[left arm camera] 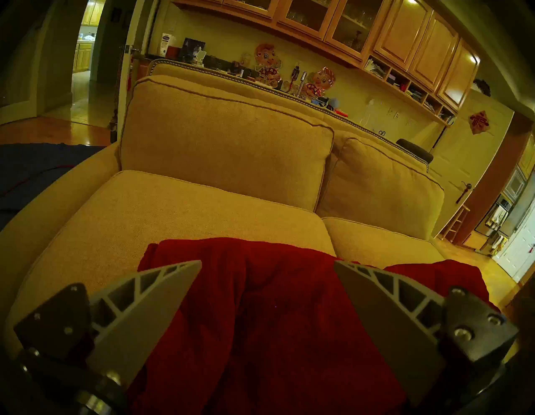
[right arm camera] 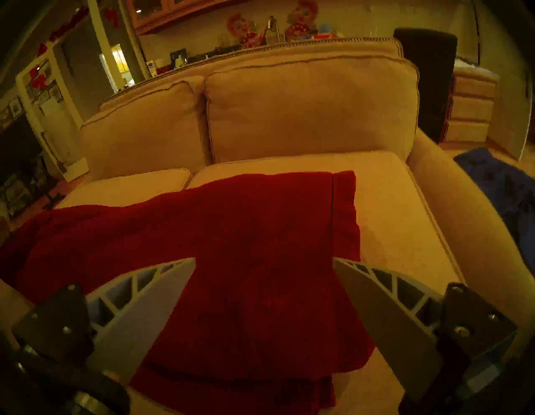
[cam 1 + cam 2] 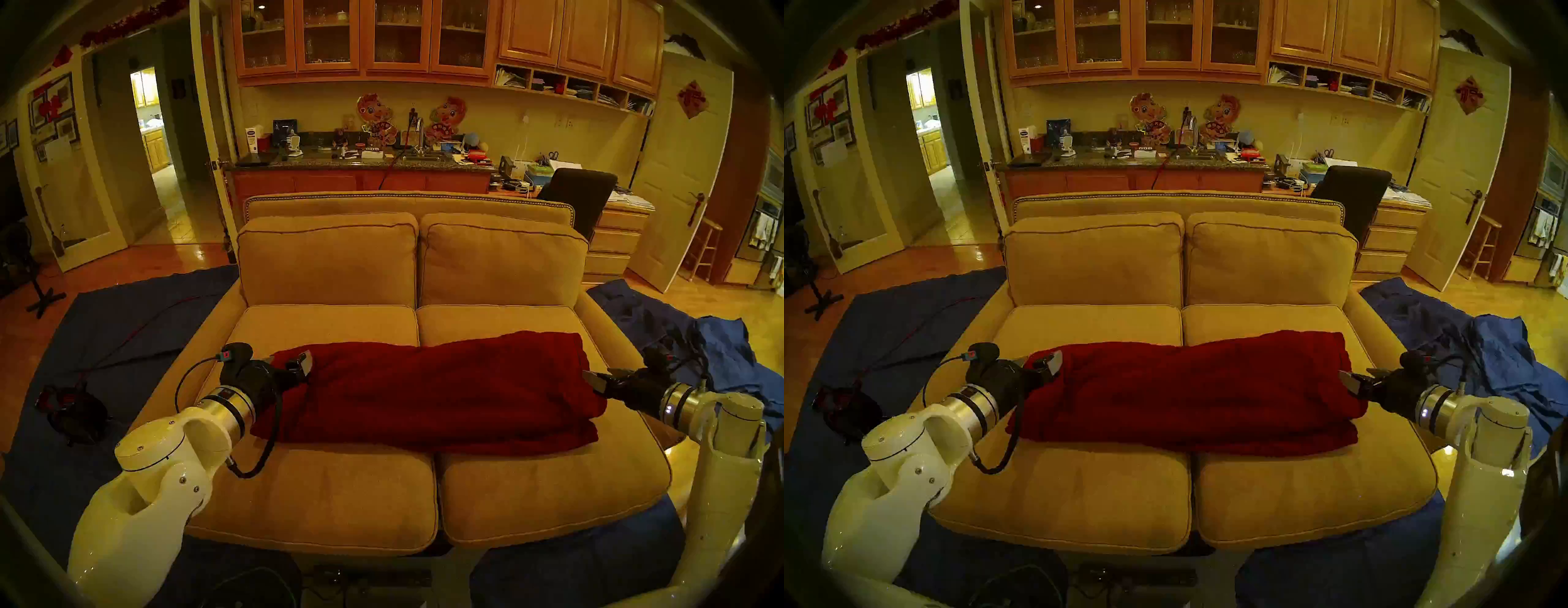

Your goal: Fold the blanket in half twice

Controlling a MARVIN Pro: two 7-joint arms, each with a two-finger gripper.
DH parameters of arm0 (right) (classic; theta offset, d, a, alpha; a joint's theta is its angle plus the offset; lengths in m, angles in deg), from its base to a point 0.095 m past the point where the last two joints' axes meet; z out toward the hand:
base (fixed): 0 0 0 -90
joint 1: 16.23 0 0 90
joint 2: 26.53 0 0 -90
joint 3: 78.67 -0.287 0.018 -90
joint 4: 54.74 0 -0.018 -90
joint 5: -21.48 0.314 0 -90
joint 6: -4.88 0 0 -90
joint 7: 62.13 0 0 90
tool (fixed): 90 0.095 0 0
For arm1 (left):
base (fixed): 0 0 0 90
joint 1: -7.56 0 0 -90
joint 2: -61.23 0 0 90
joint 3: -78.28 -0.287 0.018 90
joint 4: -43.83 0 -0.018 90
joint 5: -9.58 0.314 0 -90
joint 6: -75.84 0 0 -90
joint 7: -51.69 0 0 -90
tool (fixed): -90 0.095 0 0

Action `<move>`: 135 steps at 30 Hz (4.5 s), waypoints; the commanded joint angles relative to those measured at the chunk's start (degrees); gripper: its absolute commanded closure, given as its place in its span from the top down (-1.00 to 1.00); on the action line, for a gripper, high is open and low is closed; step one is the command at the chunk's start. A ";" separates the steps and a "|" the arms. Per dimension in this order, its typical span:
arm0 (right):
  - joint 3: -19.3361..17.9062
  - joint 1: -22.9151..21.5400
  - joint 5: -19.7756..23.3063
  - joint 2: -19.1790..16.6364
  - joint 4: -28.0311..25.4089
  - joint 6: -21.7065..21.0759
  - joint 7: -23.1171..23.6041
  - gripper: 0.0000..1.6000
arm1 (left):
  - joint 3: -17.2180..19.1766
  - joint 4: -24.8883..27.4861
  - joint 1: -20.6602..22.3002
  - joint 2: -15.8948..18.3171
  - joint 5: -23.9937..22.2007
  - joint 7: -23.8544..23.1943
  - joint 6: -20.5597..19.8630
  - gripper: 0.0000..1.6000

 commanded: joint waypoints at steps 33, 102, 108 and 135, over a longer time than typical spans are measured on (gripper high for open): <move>2.53 -4.48 -3.84 -4.88 15.30 1.39 -2.45 1.00 | 0.19 0.40 0.12 -0.03 -0.04 -0.27 -0.20 1.00; -1.26 -7.21 -0.49 -5.10 14.52 1.08 -2.62 -1.00 | 0.24 0.37 0.15 -0.32 0.22 -0.40 -0.33 1.00; -1.05 -5.05 -0.52 -5.94 13.16 0.63 -0.96 -1.00 | 0.27 0.39 0.14 -0.33 0.20 -0.43 -0.38 1.00; 4.49 -3.50 -4.15 -6.36 15.97 -0.68 0.40 1.00 | 0.31 0.40 0.14 -0.38 0.22 -0.48 -0.46 1.00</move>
